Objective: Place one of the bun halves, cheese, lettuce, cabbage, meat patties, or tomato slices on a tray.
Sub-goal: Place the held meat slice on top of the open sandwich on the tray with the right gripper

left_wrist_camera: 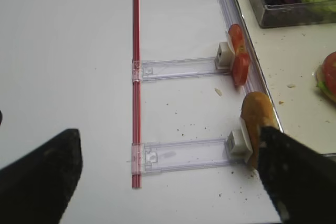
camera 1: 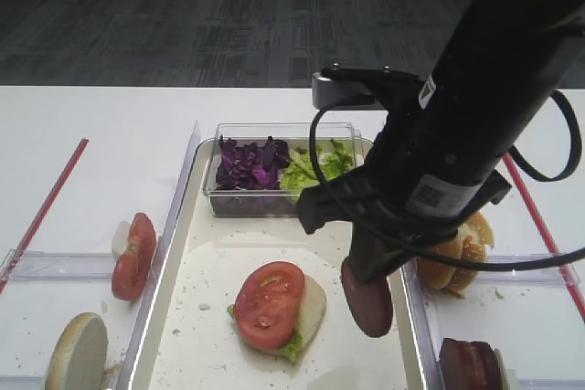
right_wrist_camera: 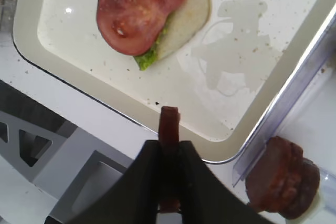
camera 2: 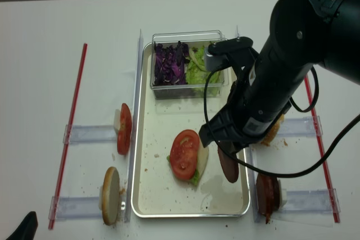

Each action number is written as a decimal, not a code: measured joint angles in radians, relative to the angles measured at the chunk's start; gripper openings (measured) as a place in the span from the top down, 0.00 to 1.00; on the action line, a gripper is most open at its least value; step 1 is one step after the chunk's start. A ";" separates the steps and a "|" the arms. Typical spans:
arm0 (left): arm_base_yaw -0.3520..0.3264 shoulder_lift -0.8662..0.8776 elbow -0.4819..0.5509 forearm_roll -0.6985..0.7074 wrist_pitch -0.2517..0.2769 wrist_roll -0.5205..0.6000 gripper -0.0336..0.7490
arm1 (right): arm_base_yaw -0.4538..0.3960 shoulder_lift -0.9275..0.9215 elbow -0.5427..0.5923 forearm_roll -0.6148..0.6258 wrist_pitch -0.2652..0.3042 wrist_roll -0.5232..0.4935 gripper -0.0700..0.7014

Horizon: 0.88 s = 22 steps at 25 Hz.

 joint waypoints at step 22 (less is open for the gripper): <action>0.000 0.000 0.000 0.000 0.000 0.000 0.17 | -0.334 0.078 0.000 0.691 0.124 -0.667 0.75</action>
